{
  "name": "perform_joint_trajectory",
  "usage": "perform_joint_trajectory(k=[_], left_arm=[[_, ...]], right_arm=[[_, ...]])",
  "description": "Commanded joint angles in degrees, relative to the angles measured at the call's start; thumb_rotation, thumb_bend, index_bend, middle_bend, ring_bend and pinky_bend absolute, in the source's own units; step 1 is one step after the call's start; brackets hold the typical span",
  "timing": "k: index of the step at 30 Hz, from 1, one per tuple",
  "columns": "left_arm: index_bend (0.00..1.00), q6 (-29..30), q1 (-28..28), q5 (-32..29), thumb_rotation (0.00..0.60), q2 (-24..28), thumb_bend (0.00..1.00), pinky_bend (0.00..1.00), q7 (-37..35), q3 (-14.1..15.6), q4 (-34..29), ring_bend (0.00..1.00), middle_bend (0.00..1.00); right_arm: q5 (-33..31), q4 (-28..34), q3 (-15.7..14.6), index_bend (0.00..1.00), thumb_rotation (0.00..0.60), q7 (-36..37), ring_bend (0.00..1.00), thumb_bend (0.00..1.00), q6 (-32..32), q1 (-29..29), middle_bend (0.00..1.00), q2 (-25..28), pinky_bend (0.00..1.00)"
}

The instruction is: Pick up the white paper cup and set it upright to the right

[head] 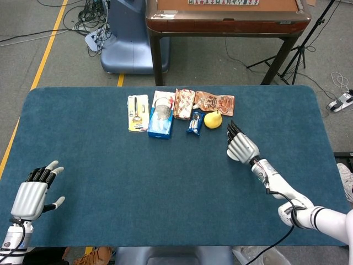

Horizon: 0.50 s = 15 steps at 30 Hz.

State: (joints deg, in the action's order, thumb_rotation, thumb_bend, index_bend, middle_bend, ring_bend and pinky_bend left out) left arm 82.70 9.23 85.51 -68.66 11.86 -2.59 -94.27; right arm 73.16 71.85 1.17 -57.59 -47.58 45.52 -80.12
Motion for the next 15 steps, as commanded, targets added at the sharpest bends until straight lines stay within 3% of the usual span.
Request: perform_joint_trajectory(k=[1,10,15], left_arm=[[0.22,0.0,0.0,-0.1,0.600,0.0,0.15,0.14,-0.1,0.0,0.1,0.16,0.13],[0.22,0.1,-0.1,0.0,0.600,0.0,0.15,0.14,-0.5,0.0,0.4,0.16,0.13],[0.22,0.1,0.1,0.1,0.600,0.1,0.15,0.14,-0.4,-0.1,0.3,0.16,0.13]], right_arm=[[-1.5,1.0,0.2,0.25,0.600,-1.4,0.00,0.32,-0.2,0.1,0.15,-0.4,0.00],[-4.1,5.7,0.6,0.01,0.600,-2.1,0.00,0.27,-1.9,-0.3,0.03,0.4,0.00],[-6.4,11.5,1.8,0.00,0.600,3.5,0.00,0.26,-3.7,-2.0,0.02,3.2,0.00]])
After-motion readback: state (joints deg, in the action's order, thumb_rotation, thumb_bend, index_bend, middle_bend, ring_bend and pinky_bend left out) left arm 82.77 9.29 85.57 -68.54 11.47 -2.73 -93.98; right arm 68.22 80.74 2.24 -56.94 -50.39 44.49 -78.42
